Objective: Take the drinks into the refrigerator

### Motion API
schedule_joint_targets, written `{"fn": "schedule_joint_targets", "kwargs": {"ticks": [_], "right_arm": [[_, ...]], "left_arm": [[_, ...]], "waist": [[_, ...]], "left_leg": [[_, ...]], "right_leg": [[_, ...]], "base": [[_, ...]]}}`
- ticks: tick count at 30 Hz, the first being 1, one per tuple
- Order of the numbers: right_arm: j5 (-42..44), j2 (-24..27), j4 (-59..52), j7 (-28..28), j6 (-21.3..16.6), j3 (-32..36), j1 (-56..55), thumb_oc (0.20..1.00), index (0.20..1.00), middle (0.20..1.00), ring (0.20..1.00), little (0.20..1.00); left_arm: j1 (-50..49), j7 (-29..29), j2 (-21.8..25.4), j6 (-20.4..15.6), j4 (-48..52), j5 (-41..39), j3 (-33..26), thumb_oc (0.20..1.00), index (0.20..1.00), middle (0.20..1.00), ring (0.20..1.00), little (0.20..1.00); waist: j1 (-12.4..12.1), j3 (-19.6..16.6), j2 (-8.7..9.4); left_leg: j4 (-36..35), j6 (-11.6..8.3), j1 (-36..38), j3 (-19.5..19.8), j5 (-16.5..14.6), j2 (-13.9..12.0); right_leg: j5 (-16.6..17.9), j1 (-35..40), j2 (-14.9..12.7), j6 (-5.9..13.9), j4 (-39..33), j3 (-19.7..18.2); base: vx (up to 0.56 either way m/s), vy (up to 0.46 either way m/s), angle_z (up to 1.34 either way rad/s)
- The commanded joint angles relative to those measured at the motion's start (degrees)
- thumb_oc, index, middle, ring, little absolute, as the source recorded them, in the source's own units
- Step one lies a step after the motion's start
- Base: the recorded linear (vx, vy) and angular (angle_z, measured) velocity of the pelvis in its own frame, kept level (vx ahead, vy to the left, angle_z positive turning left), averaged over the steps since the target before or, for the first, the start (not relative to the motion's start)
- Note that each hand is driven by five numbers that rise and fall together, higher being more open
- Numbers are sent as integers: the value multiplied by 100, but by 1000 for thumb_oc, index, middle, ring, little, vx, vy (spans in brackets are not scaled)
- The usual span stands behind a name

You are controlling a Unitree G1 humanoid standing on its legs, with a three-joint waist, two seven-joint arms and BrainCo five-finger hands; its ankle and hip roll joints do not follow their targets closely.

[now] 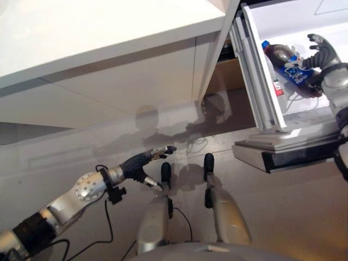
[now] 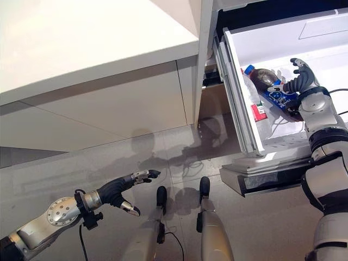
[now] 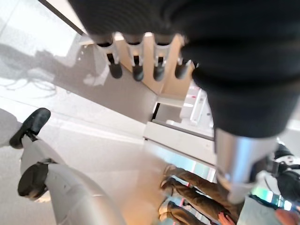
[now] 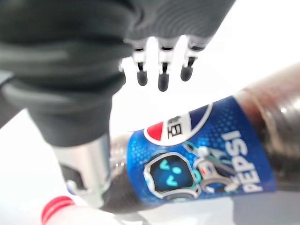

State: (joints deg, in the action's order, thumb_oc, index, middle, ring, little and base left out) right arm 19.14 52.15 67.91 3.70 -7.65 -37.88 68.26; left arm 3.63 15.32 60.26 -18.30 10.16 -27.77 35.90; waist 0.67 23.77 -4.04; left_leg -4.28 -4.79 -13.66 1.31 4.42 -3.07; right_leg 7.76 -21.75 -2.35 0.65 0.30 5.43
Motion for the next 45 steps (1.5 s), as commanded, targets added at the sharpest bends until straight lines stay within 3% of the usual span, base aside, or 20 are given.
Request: {"fn": "schedule_joint_targets", "kwargs": {"ticks": [1,6,8,10,11,12,13,18,23,32,37,38,42,45], "right_arm": [[-28,-70,256,229,-200,-180,419,1000,1000,1000,1000,1000],[93,-1,57,223,-240,-174,381,1000,1000,1000,1000,1000],[833,180,-864,219,-476,126,39,1000,1000,1000,1000,1000],[1037,325,-1418,219,-552,281,-210,1000,1000,1000,1000,1000],[1476,541,-2356,190,-828,695,-837,1000,1000,1000,1000,1000],[1462,560,-2430,201,-816,812,-978,1000,1000,1000,1000,1000],[1565,813,-3282,101,-1021,1227,-1697,1000,1000,1000,1000,1000],[1672,844,-4284,92,-1323,2536,-3407,1000,1000,1000,1000,1000],[1935,450,-5351,-83,-1670,3880,-5200,1000,1000,1000,1000,1000],[1822,-54,-6326,-380,-1800,5057,-7040,1000,1000,1000,1000,1000],[1805,-505,-6508,-532,-1845,5317,-7680,1000,1000,1000,1000,1000],[1795,-782,-6509,-642,-1845,5372,-7978,1000,1000,1000,1000,1000],[1477,-1012,-6497,-724,-1811,5420,-8460,1000,1000,1000,1000,1000],[1151,-1352,-6065,-823,-1787,5283,-8919,1000,1000,1000,1000,1000]], "left_arm": [[-317,3,-89,-217,516,65,-292,1000,1000,1000,1000,1000],[-285,40,-108,-215,469,44,-304,1000,1000,1000,1000,1000],[-228,36,-216,-209,371,-9,-334,1000,1000,1000,1000,1000],[-225,36,-220,-221,350,-11,-348,1000,1000,1000,1000,1000],[-266,16,-300,-256,281,-10,-440,1000,1000,1000,1000,1000],[-251,16,-261,-257,284,-9,-396,1000,1000,1000,1000,1000],[-342,21,-279,-310,201,27,-521,1000,1000,1000,1000,1000],[-356,30,-175,-422,95,80,-586,1000,1000,1000,1000,1000],[-646,66,-281,-498,-47,51,-836,1000,1000,1000,1000,1000],[-1096,269,-481,-583,-145,-24,-1157,1000,1000,1000,1000,1000],[-1325,336,-606,-625,-236,-39,-1351,1000,1000,1000,1000,1000],[-1454,367,-673,-631,-303,-55,-1461,1000,1000,1000,1000,1000],[-1704,461,-747,-657,-406,-90,-1670,1000,1000,1000,1000,1000],[-2032,512,-830,-684,-507,-167,-1961,1000,1000,1000,1000,1000]], "waist": [[168,87,101],[188,60,119],[239,27,166],[245,12,191],[320,-27,201],[286,-40,223],[379,-101,230],[402,-295,296],[505,-616,378],[632,-1110,487],[685,-1312,509],[711,-1411,508],[751,-1536,518],[802,-1689,519]], "left_leg": [[-72,146,43,203,64,210],[-72,141,90,207,50,205],[-72,136,159,202,47,200],[-70,137,179,213,38,200],[-67,143,220,215,12,200],[-68,143,228,224,12,201],[-62,157,265,227,-21,200],[-50,186,368,254,-87,224],[-55,221,584,244,-187,250],[-72,244,950,157,-332,297],[-72,257,1106,65,-396,311],[-72,267,1186,-1,-434,318],[-72,290,1324,-110,-495,320],[-72,327,1512,-259,-577,338]], "right_leg": [[-797,-218,128,217,997,263],[-812,-173,128,213,1010,268],[-819,-113,121,214,1017,291],[-827,-82,115,213,1015,292],[-842,-27,110,215,1007,298],[-845,-13,107,216,1002,307],[-871,54,100,218,985,317],[-878,236,62,234,904,367],[-835,555,47,264,680,348],[-699,1075,69,316,236,252],[-625,1312,66,344,15,186],[-604,1398,65,362,-33,158],[-594,1506,73,387,-46,57],[-586,1627,88,421,-17,-89]], "base": [[0,0,0],[0,0,0],[0,0,0],[0,0,0],[0,0,0],[0,0,0],[18,-4,5],[26,-3,7],[49,18,7],[54,38,-3],[47,30,-13],[93,34,-19],[67,31,-18],[84,36,-25]]}}
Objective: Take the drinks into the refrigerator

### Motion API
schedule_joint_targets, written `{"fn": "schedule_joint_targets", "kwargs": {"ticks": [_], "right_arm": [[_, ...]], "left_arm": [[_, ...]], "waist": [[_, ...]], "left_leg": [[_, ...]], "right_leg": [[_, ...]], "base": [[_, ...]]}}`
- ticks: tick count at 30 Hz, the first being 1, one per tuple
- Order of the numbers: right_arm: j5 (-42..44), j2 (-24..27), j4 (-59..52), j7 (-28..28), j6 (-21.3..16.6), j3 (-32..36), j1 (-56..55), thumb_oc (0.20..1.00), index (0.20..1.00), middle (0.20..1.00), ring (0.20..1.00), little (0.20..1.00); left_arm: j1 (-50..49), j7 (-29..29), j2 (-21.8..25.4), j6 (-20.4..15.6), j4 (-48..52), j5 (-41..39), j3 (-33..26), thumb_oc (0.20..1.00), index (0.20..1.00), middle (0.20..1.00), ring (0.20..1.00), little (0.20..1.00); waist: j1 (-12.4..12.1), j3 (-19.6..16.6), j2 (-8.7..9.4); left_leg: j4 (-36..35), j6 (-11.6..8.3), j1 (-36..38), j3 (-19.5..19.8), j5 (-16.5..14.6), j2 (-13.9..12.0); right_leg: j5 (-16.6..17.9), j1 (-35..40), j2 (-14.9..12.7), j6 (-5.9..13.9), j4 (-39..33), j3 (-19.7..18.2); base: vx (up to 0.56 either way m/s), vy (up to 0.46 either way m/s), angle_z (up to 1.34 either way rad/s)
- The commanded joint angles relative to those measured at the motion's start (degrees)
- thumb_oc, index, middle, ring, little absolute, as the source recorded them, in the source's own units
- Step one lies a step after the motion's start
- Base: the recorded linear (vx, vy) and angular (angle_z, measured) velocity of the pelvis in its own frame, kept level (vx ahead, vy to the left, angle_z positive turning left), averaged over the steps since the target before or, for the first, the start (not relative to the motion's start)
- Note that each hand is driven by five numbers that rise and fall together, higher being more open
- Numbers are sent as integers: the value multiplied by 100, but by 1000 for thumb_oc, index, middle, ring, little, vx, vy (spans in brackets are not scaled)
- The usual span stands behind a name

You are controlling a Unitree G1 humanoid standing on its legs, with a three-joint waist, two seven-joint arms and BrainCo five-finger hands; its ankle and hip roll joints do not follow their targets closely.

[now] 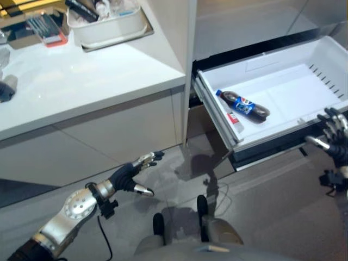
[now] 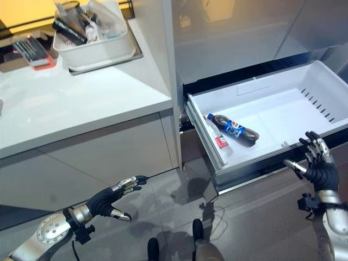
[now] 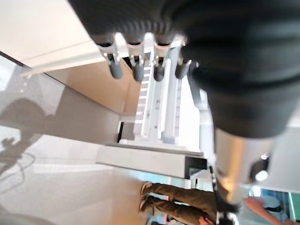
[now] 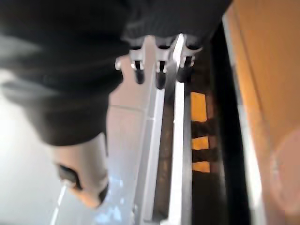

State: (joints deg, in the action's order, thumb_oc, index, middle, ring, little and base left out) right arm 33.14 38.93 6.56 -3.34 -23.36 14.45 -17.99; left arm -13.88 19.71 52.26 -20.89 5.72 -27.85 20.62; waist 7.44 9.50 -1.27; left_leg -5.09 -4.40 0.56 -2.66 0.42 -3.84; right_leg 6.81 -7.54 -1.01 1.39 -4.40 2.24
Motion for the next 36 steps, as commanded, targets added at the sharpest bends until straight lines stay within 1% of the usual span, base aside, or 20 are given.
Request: {"fn": "schedule_joint_targets", "kwargs": {"ticks": [1,5,6,7,8,11,14,15,17,21,23,24,25,26,28,30,31,32,33,36], "right_arm": [[-323,-115,212,-134,-203,4,-366,1000,1000,1000,1000,1000],[-487,-256,577,-174,-134,-126,-561,1000,1000,1000,1000,1000],[-546,-288,713,-154,-117,-193,-573,915,915,915,915,915],[-609,-366,1001,-181,-70,-298,-634,429,429,429,429,429],[-637,-410,1160,-185,-30,-368,-636,200,200,200,200,200],[-882,-453,1682,-177,87,-652,-593,200,200,200,200,200],[-991,-512,1954,-194,174,-816,-566,200,200,200,200,200],[-1302,-523,2300,-130,265,-1039,-464,200,200,200,200,200],[-1512,-525,2530,-30,300,-1213,-290,200,200,200,200,200],[-1706,-631,2797,136,342,-1460,23,200,200,200,200,200],[-2115,-627,2962,305,403,-1780,344,200,200,200,200,200],[-2119,-630,2969,311,402,-1784,355,200,200,200,200,200],[-2277,-635,3065,415,434,-1946,594,200,200,200,200,200],[-2279,-638,3077,419,429,-1950,608,200,200,200,200,200],[-2416,-675,3398,540,510,-2215,976,200,200,200,200,200],[-2452,-693,3492,559,538,-2301,1101,200,200,200,200,200],[-2594,-734,3749,699,594,-2452,1341,200,200,200,200,200],[-2594,-735,3751,700,593,-2453,1343,200,200,200,200,200],[-2685,-761,4069,811,651,-2635,1651,200,200,200,200,200],[-2762,-802,4243,887,680,-2758,1872,200,200,200,200,200]], "left_arm": [[-342,94,-74,-422,-113,-186,-483,1000,1000,1000,1000,1000],[-480,101,-125,-425,-187,-206,-637,1000,1000,1000,1000,1000],[-503,85,-123,-433,-203,-196,-665,1000,1000,1000,1000,1000],[-544,77,-169,-450,-243,-192,-701,1000,1000,1000,1000,1000],[-549,76,-182,-452,-228,-191,-711,1000,1000,1000,1000,1000],[-527,33,-224,-468,-247,-107,-715,1000,1000,1000,1000,1000],[-516,26,-261,-455,-220,-80,-741,1000,1000,1000,1000,1000],[-501,33,-305,-453,-205,-68,-783,1000,1000,1000,1000,1000],[-435,15,-358,-440,-168,-93,-798,1000,1000,1000,1000,1000],[-337,-52,-501,-453,-136,-86,-790,1000,1000,1000,1000,1000],[-213,-123,-550,-471,-80,-22,-731,1000,1000,1000,1000,1000],[-210,-126,-551,-471,-82,-19,-733,1000,1000,1000,1000,1000],[-127,-166,-568,-462,12,10,-682,1000,1000,1000,1000,1000],[-122,-167,-569,-462,9,11,-684,1000,1000,1000,1000,1000],[11,-213,-567,-460,97,48,-584,1000,1000,1000,1000,1000],[54,-226,-554,-456,184,42,-567,1000,1000,1000,1000,1000],[135,-253,-545,-447,252,67,-501,1000,1000,1000,1000,1000],[135,-253,-545,-447,253,67,-503,1000,1000,1000,1000,1000],[259,-264,-561,-422,293,36,-405,1000,1000,1000,1000,1000],[345,-291,-570,-404,340,29,-349,1000,1000,1000,1000,1000]], "waist": [[131,-315,240],[151,-417,241],[160,-445,240],[164,-476,233],[162,-491,231],[148,-490,223],[124,-475,214],[92,-447,202],[63,-401,201],[5,-351,195],[-72,-301,200],[-68,-294,202],[-123,-266,213],[-118,-259,215],[-204,-225,232],[-238,-212,237],[-296,-204,249],[-294,-202,250],[-369,-181,256],[-410,-161,269]], "left_leg": [[9,290,126,109,-195,415],[9,304,212,16,-234,428],[9,307,236,-22,-244,431],[9,323,279,-64,-265,441],[9,332,298,-90,-280,454],[9,360,318,-166,-302,480],[9,373,333,-206,-311,497],[9,391,349,-214,-317,510],[9,404,351,-207,-311,522],[15,418,378,-194,-316,538],[22,440,410,-134,-328,545],[22,441,413,-132,-329,545],[31,449,427,-97,-332,555],[31,449,429,-94,-332,555],[26,450,431,-48,-329,550],[24,452,431,-18,-327,550],[20,452,440,28,-329,549],[20,452,441,29,-329,549],[17,454,441,86,-314,543],[9,452,454,150,-311,543]], "right_leg": [[-489,234,-44,359,436,199],[-470,307,-39,387,399,110],[-461,314,-43,394,395,86],[-456,342,-44,411,387,33],[-450,351,-43,416,384,2],[-429,341,-39,433,389,-88],[-426,339,-38,438,398,-120],[-432,352,-43,442,404,-139],[-434,347,-49,446,423,-152],[-465,391,-65,445,432,-137],[-498,448,-82,436,442,-115],[-500,452,-83,436,443,-112],[-517,479,-89,428,454,-85],[-519,481,-90,428,454,-82],[-545,520,-104,416,452,-20],[-553,545,-111,409,443,6],[-570,569,-117,405,442,58],[-571,570,-118,405,441,59],[-590,582,-127,394,462,122],[-606,608,-133,388,472,171]], "base": [[62,19,-19],[40,20,-17],[33,27,-16],[39,32,-19],[30,21,-17],[0,24,-14],[8,16,-14],[15,23,-17],[-1,10,-12],[9,3,-5],[0,0,0],[0,0,0],[0,0,0],[5,-17,3],[10,-20,15],[18,-22,19],[18,-24,17],[13,-34,16],[9,-25,13],[13,-24,25]]}}
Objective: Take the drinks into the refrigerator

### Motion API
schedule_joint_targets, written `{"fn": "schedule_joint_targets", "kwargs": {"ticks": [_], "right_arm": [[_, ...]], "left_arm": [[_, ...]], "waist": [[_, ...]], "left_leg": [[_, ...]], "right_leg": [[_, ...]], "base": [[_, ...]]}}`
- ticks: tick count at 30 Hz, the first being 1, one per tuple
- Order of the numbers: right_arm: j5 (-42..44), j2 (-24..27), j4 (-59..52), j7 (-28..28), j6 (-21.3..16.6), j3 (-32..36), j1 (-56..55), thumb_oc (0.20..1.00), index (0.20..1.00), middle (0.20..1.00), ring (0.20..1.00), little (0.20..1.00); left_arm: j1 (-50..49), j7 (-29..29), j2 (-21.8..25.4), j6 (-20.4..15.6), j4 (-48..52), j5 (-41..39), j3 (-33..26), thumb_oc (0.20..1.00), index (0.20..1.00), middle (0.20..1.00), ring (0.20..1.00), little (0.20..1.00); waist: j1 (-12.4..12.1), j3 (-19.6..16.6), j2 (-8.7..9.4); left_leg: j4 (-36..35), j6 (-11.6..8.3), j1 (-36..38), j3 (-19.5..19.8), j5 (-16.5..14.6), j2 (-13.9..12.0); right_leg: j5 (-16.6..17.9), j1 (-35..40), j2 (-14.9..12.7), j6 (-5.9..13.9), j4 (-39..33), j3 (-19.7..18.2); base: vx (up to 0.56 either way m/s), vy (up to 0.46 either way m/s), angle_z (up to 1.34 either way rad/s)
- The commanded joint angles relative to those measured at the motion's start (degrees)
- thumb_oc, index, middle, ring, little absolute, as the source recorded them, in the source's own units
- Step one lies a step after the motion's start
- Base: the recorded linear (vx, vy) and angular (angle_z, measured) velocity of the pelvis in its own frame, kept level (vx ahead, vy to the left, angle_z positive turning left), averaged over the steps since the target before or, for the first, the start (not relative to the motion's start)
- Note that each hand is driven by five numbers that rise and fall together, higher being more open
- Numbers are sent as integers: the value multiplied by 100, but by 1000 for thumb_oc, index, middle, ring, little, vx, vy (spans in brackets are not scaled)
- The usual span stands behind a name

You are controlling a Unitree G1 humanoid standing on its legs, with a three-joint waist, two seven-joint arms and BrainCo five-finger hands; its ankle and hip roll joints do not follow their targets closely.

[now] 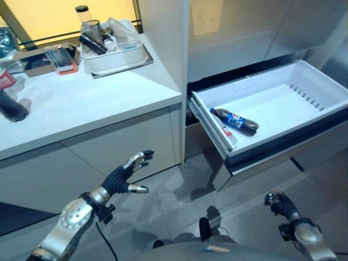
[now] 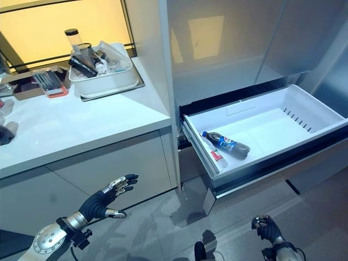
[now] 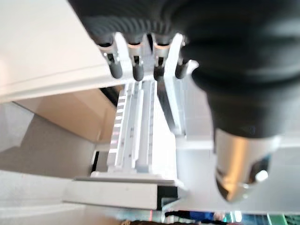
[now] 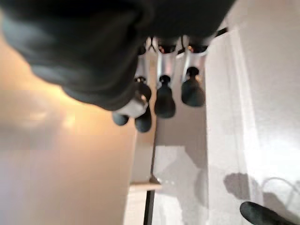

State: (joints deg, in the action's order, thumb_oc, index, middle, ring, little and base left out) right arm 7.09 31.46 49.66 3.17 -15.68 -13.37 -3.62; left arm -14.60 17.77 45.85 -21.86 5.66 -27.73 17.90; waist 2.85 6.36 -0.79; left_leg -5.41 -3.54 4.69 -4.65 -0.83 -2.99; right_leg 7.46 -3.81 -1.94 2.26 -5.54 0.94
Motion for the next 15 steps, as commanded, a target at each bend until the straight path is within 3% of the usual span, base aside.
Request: {"fn": "schedule_joint_targets", "kwargs": {"ticks": [1,15], "right_arm": [[-267,-34,-47,299,-60,-90,613,200,200,200,200,200],[-535,151,-167,413,29,-508,1310,200,200,200,200,200]], "left_arm": [[482,-114,66,-296,378,6,-9,1000,1000,1000,1000,1000],[587,-186,171,-285,473,-16,80,1000,1000,1000,1000,1000]], "waist": [[1,161,235],[-215,180,296]], "left_leg": [[41,361,47,399,-190,446],[41,384,1,669,-151,457]], "right_leg": [[-696,256,-55,295,610,352],[-783,230,-105,265,752,608]], "base": [[17,-21,21],[-2,-12,12]]}}
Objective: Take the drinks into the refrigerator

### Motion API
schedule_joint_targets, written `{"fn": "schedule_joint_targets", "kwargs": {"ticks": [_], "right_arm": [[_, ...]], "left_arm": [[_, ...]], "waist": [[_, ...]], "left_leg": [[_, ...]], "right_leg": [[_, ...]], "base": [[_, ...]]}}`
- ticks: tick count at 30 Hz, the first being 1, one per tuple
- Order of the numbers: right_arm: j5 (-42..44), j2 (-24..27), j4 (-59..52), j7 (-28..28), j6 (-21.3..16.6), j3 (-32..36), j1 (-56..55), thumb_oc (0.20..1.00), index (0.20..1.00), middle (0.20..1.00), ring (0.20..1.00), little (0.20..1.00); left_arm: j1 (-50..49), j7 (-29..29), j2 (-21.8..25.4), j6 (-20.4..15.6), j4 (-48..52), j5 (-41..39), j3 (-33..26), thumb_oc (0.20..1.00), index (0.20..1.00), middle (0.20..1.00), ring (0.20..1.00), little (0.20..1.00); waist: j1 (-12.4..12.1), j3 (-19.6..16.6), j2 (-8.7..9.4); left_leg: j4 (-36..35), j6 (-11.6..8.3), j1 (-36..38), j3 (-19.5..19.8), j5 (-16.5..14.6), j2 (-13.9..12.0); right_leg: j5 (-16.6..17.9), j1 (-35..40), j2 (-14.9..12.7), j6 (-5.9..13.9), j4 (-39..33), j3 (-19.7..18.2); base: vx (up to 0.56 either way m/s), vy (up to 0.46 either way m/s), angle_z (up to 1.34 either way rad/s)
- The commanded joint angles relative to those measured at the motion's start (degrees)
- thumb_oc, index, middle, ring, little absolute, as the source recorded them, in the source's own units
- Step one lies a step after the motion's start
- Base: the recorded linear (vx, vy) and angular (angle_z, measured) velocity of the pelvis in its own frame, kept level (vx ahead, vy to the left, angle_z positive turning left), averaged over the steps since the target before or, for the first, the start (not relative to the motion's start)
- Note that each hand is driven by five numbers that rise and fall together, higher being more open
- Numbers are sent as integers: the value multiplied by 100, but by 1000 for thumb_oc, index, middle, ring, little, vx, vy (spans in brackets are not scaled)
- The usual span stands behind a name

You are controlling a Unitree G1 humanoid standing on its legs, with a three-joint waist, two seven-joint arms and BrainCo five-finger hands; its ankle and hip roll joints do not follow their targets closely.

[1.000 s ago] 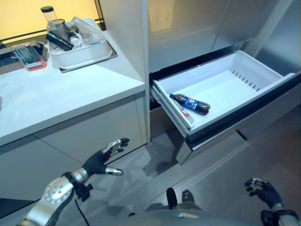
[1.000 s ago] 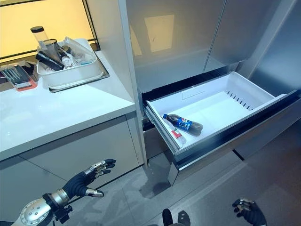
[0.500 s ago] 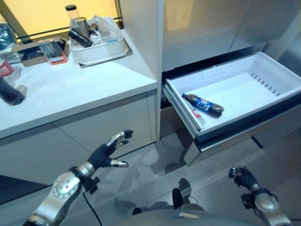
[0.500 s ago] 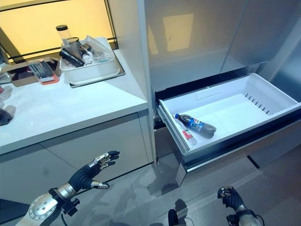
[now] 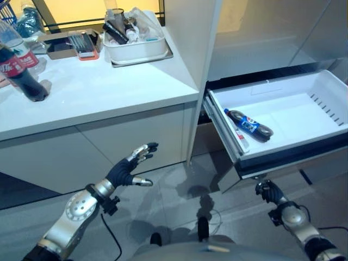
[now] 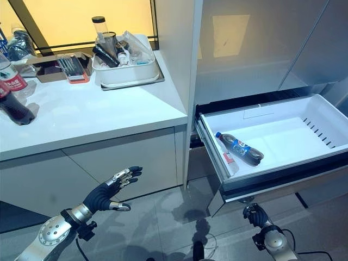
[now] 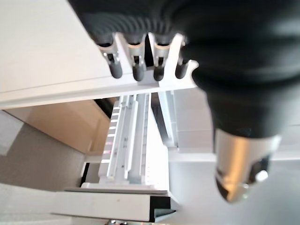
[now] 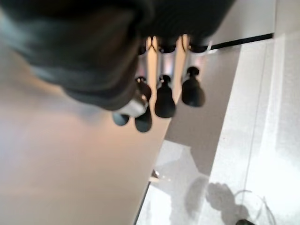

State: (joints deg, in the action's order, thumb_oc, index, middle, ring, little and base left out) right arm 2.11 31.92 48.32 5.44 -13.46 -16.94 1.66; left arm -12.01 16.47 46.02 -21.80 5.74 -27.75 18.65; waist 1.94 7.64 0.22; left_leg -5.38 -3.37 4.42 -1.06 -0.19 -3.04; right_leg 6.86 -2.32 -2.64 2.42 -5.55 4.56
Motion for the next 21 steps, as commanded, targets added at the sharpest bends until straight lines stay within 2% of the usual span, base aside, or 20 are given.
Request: {"fn": "schedule_joint_targets", "kwargs": {"ticks": [1,12,21], "right_arm": [[-46,85,10,192,-183,-191,835,200,200,200,200,200],[-81,-8,193,208,-145,-354,1118,200,200,200,200,200],[-96,54,-25,237,-89,-756,2013,200,200,200,200,200]], "left_arm": [[319,-53,160,-288,493,-26,-2,1000,1000,1000,1000,1000],[293,-49,214,-275,540,-50,-40,1000,1000,1000,1000,1000],[412,-61,343,-229,690,-191,-37,1000,1000,1000,1000,1000]], "waist": [[-146,51,192],[-231,149,128],[-384,447,66]], "left_leg": [[38,368,10,339,-203,466],[38,380,-84,436,-135,485],[46,402,-389,578,37,522]], "right_leg": [[-724,77,-40,243,748,275],[-717,38,-67,236,754,364],[-664,-298,-122,232,917,474]], "base": [[-19,-4,5],[-24,-2,4],[-73,2,7]]}}
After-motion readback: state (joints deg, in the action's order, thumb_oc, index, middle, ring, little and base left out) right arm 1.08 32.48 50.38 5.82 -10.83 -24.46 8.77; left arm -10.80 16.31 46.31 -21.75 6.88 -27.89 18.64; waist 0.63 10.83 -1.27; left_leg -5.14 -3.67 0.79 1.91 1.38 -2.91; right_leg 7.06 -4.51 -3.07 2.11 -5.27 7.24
